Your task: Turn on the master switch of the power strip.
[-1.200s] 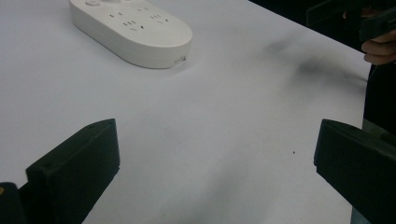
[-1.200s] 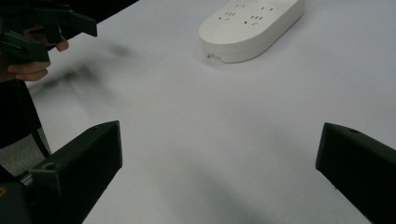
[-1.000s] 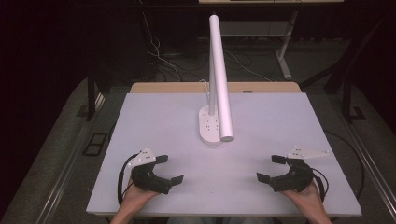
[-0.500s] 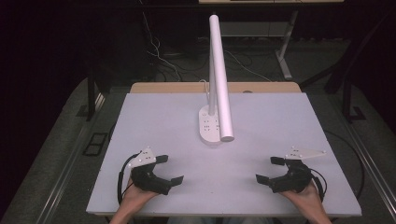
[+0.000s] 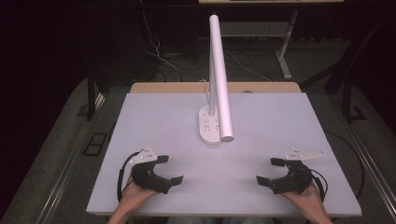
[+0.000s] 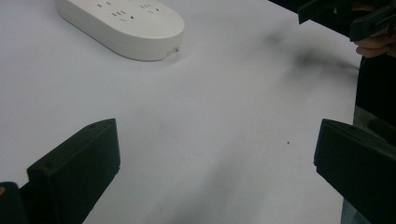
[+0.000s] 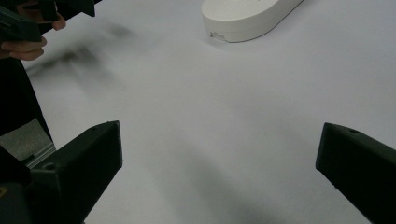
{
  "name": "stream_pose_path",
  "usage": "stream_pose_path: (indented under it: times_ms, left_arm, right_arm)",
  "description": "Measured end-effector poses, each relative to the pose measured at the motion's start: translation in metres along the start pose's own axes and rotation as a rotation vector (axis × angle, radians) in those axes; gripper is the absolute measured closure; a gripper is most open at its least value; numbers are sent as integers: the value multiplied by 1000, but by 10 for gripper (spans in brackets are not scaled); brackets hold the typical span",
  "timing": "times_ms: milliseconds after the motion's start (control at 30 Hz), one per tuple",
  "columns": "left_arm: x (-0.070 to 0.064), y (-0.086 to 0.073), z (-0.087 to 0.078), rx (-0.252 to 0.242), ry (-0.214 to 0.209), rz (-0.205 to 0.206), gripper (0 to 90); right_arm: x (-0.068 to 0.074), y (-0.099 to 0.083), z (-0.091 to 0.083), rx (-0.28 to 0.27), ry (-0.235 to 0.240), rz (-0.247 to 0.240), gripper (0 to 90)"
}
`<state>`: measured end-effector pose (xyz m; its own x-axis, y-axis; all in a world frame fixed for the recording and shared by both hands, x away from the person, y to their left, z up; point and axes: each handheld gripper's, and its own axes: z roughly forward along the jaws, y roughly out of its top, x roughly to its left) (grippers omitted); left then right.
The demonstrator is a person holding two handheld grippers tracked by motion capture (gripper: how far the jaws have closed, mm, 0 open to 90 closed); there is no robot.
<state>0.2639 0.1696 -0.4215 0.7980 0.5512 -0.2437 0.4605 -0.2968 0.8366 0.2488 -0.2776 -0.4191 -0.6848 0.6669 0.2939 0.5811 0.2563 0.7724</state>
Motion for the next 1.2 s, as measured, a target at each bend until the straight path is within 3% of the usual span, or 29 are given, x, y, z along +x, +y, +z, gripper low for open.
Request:
stream_pose_path:
  times_ms: [567,1200]
  left_arm:
    - [1,20,6,60,-20,15,0]
    - [16,54,13,83,-6,18,0]
  right_arm:
    - [-3,-1,-6,-8,-7,10,0]
    - [-3,-2,-5,-1,-6,7,0]
